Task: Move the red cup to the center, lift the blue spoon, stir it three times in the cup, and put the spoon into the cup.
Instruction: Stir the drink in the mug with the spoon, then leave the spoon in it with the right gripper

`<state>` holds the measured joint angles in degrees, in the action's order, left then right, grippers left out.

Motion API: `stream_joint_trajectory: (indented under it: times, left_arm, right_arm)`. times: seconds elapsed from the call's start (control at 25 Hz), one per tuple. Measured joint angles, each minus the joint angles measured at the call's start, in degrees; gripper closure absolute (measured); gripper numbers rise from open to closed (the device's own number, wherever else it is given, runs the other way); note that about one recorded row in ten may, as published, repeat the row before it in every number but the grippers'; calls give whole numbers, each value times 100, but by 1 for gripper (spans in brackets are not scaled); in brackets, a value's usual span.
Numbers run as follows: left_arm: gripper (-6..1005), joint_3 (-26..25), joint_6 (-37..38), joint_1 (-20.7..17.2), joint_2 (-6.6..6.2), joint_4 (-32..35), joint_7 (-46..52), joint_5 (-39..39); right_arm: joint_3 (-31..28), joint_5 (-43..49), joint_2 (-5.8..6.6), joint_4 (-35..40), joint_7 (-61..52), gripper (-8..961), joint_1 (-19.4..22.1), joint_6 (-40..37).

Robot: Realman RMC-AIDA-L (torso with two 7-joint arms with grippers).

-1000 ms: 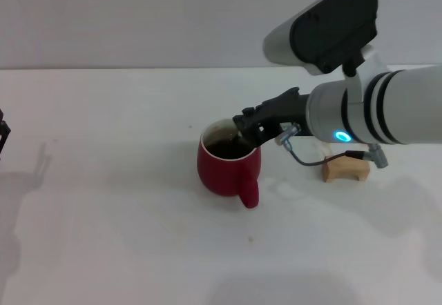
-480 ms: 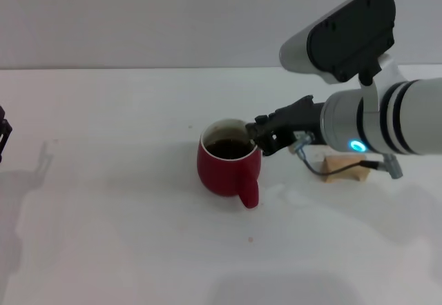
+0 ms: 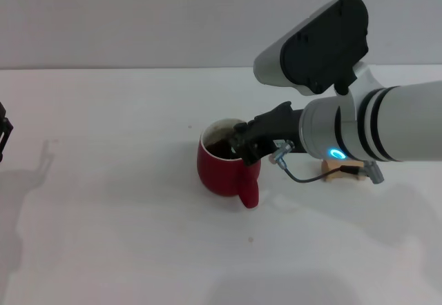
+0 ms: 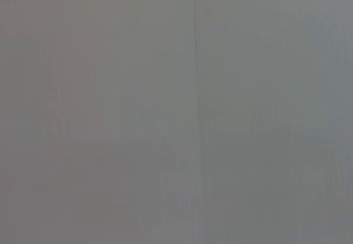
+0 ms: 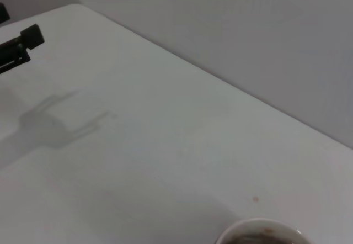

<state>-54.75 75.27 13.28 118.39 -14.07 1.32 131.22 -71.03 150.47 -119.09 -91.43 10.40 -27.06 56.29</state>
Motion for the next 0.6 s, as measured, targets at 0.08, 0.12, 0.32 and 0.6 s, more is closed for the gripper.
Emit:
stream_joint_trajectory:
  times: [0.08, 0.12, 0.32, 0.6]
  left_arm:
    - [153, 0, 0, 0, 0, 0, 0, 0]
    - [153, 0, 0, 0, 0, 0, 0, 0]
    - [153, 0, 6, 0, 0, 0, 0, 0]
    - [153, 0, 14, 0, 8, 1, 0, 0]
  right_arm:
    - [-8, 0, 0, 36, 0, 831, -25, -25]
    - [-21, 0, 0, 95, 1, 831, -63, -65]
    - [-103, -1, 10, 362, 11, 831, -201, -237]
    - [-355, 38, 34, 472, 47, 831, -214, -295]
